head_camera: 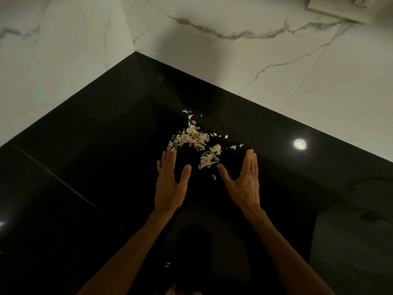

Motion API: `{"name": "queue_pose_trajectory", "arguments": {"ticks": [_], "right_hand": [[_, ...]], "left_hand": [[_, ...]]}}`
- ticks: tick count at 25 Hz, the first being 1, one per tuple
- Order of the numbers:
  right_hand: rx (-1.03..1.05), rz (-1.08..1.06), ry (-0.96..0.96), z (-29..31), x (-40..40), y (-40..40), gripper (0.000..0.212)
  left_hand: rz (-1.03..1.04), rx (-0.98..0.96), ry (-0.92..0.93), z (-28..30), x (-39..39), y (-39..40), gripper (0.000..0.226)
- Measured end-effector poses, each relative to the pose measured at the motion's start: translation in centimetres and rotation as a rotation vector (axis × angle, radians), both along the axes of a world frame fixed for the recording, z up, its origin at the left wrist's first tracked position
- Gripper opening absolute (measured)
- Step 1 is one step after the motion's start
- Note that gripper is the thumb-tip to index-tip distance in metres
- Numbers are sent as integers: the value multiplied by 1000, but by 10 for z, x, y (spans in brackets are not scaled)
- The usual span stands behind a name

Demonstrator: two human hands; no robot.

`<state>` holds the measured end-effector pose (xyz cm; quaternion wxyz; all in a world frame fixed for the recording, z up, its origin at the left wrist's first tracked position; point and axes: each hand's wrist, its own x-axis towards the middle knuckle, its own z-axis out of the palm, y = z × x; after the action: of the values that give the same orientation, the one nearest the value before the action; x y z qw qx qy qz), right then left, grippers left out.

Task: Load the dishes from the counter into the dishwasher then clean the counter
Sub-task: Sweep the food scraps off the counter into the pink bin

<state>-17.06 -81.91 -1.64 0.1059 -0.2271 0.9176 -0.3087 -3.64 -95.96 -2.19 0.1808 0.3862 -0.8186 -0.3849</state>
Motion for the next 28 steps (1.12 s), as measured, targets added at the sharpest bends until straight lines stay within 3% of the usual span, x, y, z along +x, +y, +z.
{"name": "queue_pose_trajectory", "arguments": {"ticks": [6,11,13,17,23,28], "right_hand": [[31,45,-26,6,-25,-39,100],[99,409,-49,15,-30,-68,93],[86,471,-62,20,-28,-62,106],[273,391,156,9,2,-27,133],[322,302,150,-3,-11,-61,135],[211,411,87,-4,-33,-114,138]], "left_hand": [[-25,21,-59,3,-26,-27,79],[-73,75,-43,12,-64,-64,73],[-130,73,-76,17,-75,-89,71],[-283,29,-130,28,-107,-133,61],[-498,-89,-141,1,-122,-117,46],[-311,481,203,16,-101,-97,50]]}}
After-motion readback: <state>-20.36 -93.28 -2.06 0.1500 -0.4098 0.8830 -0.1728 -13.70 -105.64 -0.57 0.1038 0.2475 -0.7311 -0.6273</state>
